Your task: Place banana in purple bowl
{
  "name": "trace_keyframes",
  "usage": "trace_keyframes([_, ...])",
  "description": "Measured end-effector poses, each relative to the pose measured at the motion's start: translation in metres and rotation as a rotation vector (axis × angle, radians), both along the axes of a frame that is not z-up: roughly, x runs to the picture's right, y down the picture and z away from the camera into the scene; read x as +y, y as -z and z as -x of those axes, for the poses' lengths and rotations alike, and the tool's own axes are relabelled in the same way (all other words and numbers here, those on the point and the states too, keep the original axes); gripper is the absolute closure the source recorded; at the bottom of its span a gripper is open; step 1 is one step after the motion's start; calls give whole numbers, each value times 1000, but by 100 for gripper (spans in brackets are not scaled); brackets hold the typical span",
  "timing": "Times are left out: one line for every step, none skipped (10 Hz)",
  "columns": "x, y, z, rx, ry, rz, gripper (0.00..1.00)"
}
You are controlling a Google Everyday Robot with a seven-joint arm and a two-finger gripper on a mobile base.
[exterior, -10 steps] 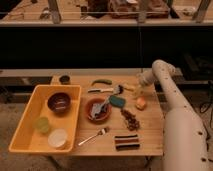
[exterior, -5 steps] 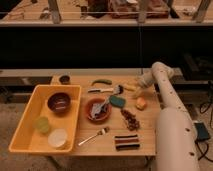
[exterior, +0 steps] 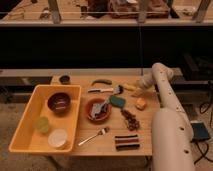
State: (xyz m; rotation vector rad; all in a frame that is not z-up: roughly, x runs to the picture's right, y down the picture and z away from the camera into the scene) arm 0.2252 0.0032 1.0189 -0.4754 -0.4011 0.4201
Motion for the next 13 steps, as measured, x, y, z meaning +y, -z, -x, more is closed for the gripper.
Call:
trace_keyframes([1,0,1,-12,-4,8,74])
trace_keyframes([3,0,1,-27,-11,15,83])
trace_keyframes([3,1,2,-42,-16,19,87])
trace_keyframes([-4,8,2,-68,-29,6,88])
trace_keyframes([-11,16,3,-86,-32,-5,88])
trace_keyframes([-19,27,3,-99,-34,-25,88])
trace_keyframes([-34,46,6,-118,-26,-63,88])
trace_keyframes([-48,68,10,-141,-12,-102,88])
trace_keyframes([-57,86,14,-163,5,-133,88])
trace_keyframes([-68,109,27,-205,46,-178,88])
trace_keyframes([-73,128,46,-254,89,-214,88])
trace_keyframes([-71,146,68,-314,135,-242,88])
trace_keyframes([-64,159,81,-360,170,-256,88])
